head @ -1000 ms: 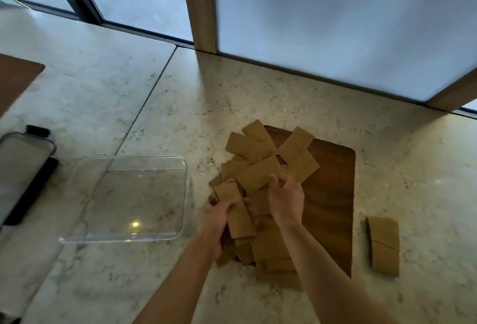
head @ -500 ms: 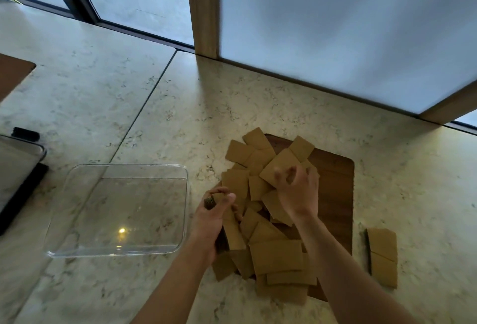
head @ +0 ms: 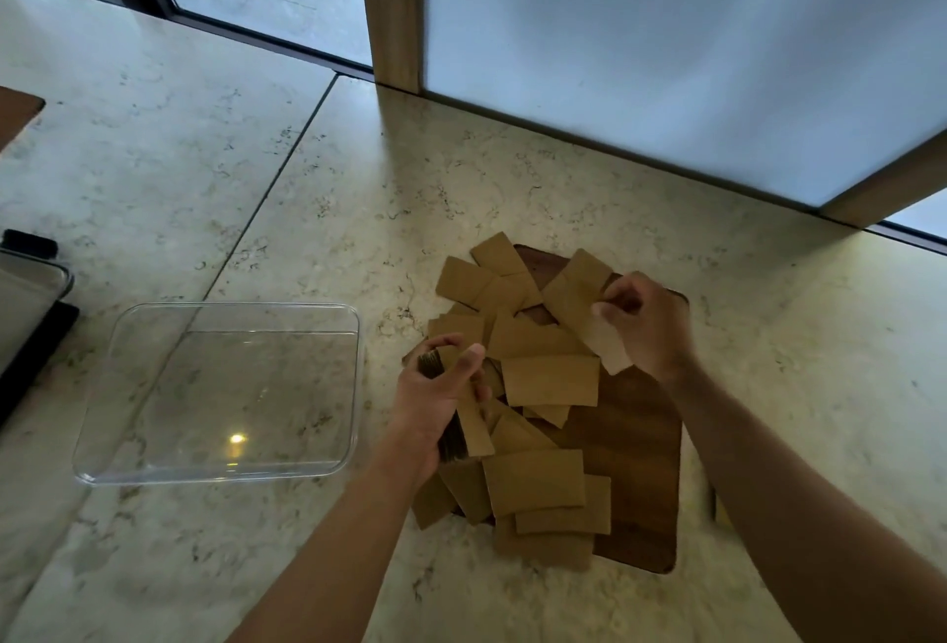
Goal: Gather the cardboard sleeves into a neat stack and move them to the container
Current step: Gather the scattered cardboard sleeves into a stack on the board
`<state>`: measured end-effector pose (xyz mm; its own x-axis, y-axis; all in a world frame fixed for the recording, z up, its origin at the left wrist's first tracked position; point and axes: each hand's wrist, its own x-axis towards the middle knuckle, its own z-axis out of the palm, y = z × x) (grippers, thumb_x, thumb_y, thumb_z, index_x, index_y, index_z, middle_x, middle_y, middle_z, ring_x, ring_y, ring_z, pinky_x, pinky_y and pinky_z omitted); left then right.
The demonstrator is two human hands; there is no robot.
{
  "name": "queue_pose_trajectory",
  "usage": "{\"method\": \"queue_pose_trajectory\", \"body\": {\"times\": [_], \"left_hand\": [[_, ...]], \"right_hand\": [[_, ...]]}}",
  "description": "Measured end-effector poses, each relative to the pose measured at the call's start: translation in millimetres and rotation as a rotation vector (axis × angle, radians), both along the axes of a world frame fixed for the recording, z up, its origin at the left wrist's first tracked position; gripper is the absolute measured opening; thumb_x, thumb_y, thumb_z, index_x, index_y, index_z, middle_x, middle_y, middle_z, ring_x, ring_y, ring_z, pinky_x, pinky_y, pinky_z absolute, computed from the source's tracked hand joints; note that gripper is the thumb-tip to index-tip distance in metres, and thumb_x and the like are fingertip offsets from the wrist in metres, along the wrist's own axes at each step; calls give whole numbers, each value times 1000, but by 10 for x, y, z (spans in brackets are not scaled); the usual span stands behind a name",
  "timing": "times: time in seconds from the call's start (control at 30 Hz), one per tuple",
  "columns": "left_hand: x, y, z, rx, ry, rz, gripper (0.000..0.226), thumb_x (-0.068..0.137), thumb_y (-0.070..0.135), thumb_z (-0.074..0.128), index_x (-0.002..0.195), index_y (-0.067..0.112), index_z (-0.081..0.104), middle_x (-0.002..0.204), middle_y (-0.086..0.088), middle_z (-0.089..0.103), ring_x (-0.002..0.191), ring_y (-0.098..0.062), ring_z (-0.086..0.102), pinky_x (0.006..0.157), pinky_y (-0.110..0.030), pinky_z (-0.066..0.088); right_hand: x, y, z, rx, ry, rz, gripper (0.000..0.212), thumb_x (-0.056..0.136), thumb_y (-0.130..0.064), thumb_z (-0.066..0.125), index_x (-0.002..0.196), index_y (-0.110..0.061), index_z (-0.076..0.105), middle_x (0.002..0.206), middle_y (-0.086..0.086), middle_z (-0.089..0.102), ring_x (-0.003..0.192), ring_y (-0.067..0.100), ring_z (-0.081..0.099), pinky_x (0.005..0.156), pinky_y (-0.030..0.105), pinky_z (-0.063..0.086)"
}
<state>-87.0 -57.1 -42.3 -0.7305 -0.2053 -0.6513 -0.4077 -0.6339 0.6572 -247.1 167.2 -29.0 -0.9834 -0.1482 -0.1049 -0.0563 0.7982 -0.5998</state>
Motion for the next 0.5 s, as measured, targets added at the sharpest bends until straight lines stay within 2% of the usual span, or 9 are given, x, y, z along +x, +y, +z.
{"method": "queue_pose_trajectory", "body": {"times": [0.07, 0.13, 0.2, 0.23, 0.27, 0.37, 0.4, 0.43, 0.5], "left_hand": [[-47, 85, 14, -34, 19, -46, 67, 69, 34, 92, 127, 15, 63, 79, -17, 73, 70, -34, 68, 63, -47, 63], [-77, 175, 15, -42, 5, -109, 70, 64, 38, 95, 126, 22, 65, 86, -14, 79, 76, -35, 74, 71, -49, 65], [-105, 264, -39, -40, -24, -163, 53, 72, 26, 95, 117, 35, 70, 94, -5, 84, 85, -29, 81, 75, -46, 67], [-106, 286, -62, -46, -49, -171, 46, 77, 14, 91, 109, 42, 74, 95, -2, 84, 86, -25, 81, 73, -43, 67], [-94, 300, -101, -58, -79, -175, 48, 81, 5, 85, 101, 48, 77, 94, 0, 83, 86, -25, 81, 72, -42, 67], [-16, 295, -181, -97, -176, -144, 54, 82, -2, 78, 93, 51, 80, 94, -3, 83, 93, -32, 78, 82, -54, 66], [14, 288, -203, -84, -178, -130, 54, 83, -2, 77, 94, 50, 80, 94, -3, 83, 94, -33, 77, 84, -56, 65], [35, 282, -212, -64, -173, -109, 53, 84, -2, 76, 94, 50, 81, 92, -3, 83, 93, -34, 78, 82, -56, 66], [53, 263, -219, -53, -187, -62, 55, 85, -2, 75, 89, 52, 80, 88, -4, 83, 90, -35, 77, 71, -49, 67]], "right_hand": [[211, -28, 83, -148, 3, -140, 20, 83, -29, 82, 91, -33, 64, 85, -21, 66, 79, -3, 66, 66, 13, 50], [493, -179, 78, -386, -181, -213, 18, 82, -36, 82, 92, -41, 67, 91, -17, 72, 81, 1, 71, 66, 17, 57], [764, -342, -13, -499, -395, -175, 10, 87, -39, 77, 88, -47, 71, 92, -15, 75, 82, -1, 73, 66, 21, 60], [845, -395, -68, -462, -413, -140, 10, 91, -37, 74, 86, -45, 73, 90, -15, 76, 81, -2, 72, 67, 21, 60], [882, -414, -103, -424, -402, -160, 11, 94, -32, 71, 86, -40, 73, 88, -12, 77, 79, -1, 73, 69, 21, 60], [833, -349, -163, -620, -462, -360, 7, 98, -14, 66, 102, -14, 73, 83, 3, 79, 73, 10, 75, 66, 25, 61], [821, -310, -177, -627, -455, -367, 9, 99, -14, 65, 105, -12, 72, 84, 4, 78, 77, 13, 75, 69, 28, 62], [816, -269, -199, -548, -422, -330, 10, 100, -18, 64, 106, -15, 71, 89, 3, 77, 85, 15, 75, 75, 31, 62], [848, -188, -246, -340, -352, -217, 9, 101, -29, 61, 104, -31, 69, 102, -6, 72, 98, 12, 69, 82, 27, 55]]}}
